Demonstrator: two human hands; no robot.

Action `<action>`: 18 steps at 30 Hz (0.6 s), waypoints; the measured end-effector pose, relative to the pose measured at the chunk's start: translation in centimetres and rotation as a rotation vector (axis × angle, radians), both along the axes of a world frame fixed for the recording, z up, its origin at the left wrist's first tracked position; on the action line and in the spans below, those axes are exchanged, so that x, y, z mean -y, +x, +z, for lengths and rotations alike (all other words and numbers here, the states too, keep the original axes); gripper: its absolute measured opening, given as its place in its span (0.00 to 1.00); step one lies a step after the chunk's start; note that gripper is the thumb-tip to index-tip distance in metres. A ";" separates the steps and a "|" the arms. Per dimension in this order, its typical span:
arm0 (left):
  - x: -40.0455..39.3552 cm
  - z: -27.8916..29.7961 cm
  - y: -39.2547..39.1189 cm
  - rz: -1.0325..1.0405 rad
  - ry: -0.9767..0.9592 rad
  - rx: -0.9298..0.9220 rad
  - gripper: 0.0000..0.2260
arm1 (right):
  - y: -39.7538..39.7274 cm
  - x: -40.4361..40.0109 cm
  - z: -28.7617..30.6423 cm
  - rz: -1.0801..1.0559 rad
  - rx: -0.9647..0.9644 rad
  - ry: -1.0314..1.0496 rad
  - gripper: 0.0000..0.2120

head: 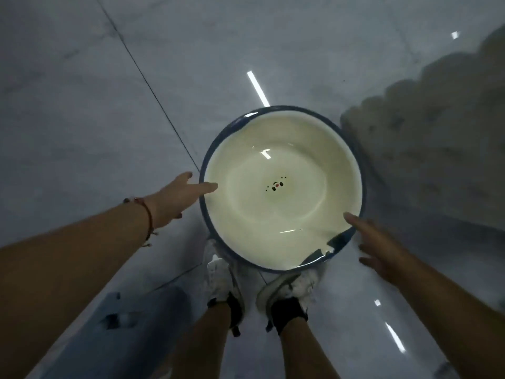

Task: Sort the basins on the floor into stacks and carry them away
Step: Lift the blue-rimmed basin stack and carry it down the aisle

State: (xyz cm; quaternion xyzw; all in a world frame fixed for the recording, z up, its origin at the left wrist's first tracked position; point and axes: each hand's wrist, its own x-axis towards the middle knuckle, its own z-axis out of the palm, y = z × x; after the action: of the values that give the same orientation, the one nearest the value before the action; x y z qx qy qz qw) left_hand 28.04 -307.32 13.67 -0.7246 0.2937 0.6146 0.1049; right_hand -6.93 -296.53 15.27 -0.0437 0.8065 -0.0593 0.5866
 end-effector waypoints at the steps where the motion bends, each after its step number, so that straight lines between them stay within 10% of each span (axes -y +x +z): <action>1: -0.4 -2.4 0.3 0.050 0.053 -0.011 0.45 | -0.5 -0.2 -2.5 -0.066 0.040 0.013 0.58; 6: -3.3 -9.7 -0.1 0.354 0.058 -0.175 0.21 | -1.3 -1.6 -10.7 -0.432 0.255 -0.072 0.19; 10: -4.0 -9.6 0.0 0.414 0.036 -0.198 0.26 | -1.5 -1.9 -10.6 -0.540 0.304 -0.115 0.34; 18: 0.2 5.9 -0.4 0.434 0.013 -0.277 0.26 | -3.1 2.6 4.6 -0.511 0.291 -0.056 0.12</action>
State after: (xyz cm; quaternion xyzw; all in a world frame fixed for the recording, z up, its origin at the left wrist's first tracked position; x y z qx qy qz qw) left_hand 27.62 -307.54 19.62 -0.6790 0.1389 0.7179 -0.0662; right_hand -10.01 -299.09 19.87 0.1536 0.6970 -0.2331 0.6605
